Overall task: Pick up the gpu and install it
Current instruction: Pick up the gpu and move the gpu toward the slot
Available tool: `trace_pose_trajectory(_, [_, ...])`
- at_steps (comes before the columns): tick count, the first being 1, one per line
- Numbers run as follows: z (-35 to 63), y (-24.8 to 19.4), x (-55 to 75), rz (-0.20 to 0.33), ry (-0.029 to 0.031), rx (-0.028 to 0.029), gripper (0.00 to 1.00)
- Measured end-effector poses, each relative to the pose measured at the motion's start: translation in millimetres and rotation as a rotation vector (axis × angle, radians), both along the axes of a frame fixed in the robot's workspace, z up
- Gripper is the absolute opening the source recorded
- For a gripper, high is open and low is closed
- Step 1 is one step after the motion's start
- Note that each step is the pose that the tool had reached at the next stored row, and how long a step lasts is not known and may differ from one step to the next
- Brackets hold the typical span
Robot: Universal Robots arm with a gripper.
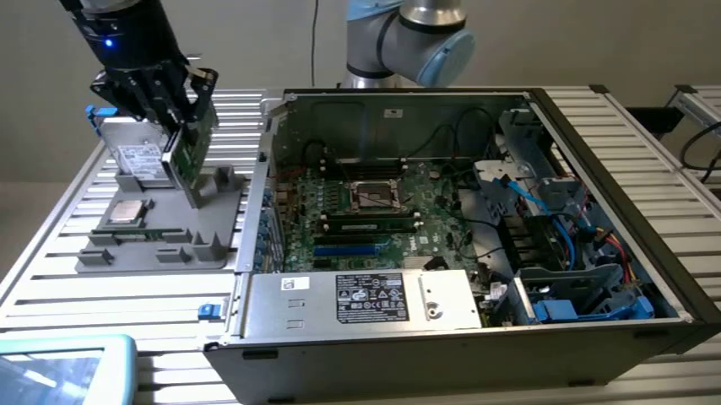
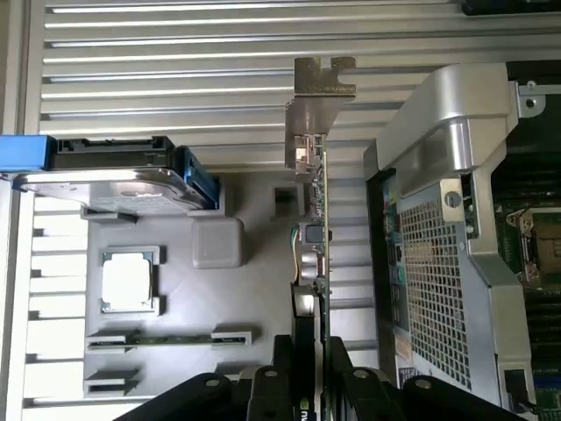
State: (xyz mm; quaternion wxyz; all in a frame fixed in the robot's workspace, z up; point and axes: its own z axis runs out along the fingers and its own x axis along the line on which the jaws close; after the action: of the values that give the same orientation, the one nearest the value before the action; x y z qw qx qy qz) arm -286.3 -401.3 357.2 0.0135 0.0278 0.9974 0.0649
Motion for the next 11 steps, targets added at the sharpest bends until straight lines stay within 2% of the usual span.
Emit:
trace_pose_trajectory(7, [31.9, -0.2, 19.6, 0.000, 0.0013, 0.0001, 0.27])
trace_pose_trajectory(11, [50.0, -0.2, 29.4, 0.000, 0.0056, 0.0000, 0.27])
